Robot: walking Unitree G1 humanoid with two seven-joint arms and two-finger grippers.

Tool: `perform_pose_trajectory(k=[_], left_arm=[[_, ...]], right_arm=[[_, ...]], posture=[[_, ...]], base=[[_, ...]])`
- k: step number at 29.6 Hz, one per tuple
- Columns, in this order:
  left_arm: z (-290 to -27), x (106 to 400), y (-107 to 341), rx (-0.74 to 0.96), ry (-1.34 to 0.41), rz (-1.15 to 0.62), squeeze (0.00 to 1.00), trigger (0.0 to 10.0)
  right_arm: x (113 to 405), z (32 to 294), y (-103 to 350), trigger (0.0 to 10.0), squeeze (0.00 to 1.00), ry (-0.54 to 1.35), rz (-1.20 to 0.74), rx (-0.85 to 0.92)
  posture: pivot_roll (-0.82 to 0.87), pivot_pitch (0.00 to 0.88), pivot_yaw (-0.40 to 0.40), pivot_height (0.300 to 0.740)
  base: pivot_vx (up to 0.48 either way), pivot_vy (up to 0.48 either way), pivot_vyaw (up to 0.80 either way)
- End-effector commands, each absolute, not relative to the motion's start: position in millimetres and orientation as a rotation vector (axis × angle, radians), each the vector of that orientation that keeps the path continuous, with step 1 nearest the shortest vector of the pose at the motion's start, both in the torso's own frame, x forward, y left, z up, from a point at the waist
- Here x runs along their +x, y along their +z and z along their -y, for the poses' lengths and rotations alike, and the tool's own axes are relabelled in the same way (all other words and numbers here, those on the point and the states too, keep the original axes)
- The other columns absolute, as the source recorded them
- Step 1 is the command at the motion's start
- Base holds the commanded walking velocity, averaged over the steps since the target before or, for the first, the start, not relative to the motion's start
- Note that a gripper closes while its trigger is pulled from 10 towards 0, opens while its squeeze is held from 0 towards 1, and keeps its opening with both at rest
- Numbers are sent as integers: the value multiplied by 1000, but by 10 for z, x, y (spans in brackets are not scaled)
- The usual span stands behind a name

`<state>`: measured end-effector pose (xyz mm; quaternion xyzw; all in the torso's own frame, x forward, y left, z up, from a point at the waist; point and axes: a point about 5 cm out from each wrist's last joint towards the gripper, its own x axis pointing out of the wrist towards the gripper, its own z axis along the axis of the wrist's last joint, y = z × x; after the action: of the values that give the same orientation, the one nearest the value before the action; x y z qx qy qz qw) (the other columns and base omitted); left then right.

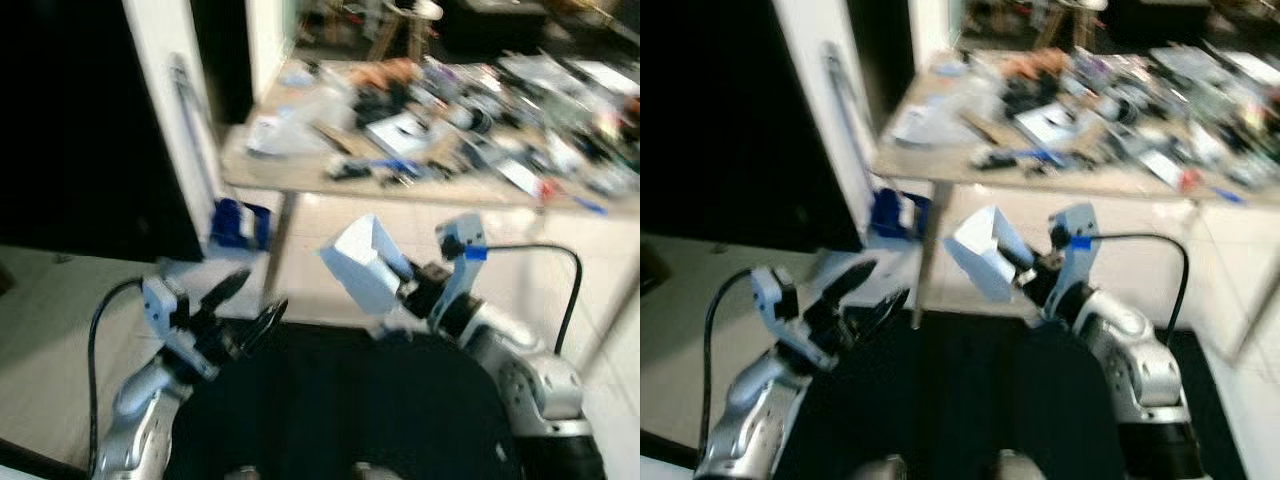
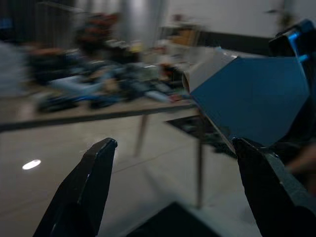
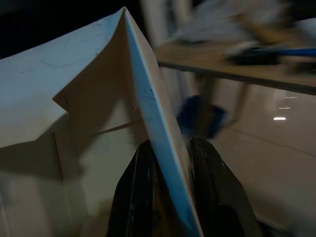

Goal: Picking trash to rubbish bin

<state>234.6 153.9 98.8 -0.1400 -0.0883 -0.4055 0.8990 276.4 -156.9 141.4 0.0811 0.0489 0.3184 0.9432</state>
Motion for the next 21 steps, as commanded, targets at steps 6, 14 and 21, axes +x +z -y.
perform_pose_trajectory(k=[6, 14, 21], left_arm=[[-1502, 2369, 1009, -274, -839, 181, 0, 10000], [-1488, 2382, 1042, -268, -834, 187, 0, 10000], [-1481, 2389, 1056, -265, -834, 188, 0, 10000]], right_arm=[[2754, 1552, 1391, 10000, 0, 651, -117, 184], [2753, 1546, 1396, 10000, 0, 655, -121, 186], [2748, 1542, 1395, 10000, 0, 658, -120, 185]], posture=[[-27, 0, -32, 740], [-27, 0, -32, 740], [-26, 0, -37, 740]], base=[[0, 0, -800], [0, 0, -800], [0, 0, -800]])
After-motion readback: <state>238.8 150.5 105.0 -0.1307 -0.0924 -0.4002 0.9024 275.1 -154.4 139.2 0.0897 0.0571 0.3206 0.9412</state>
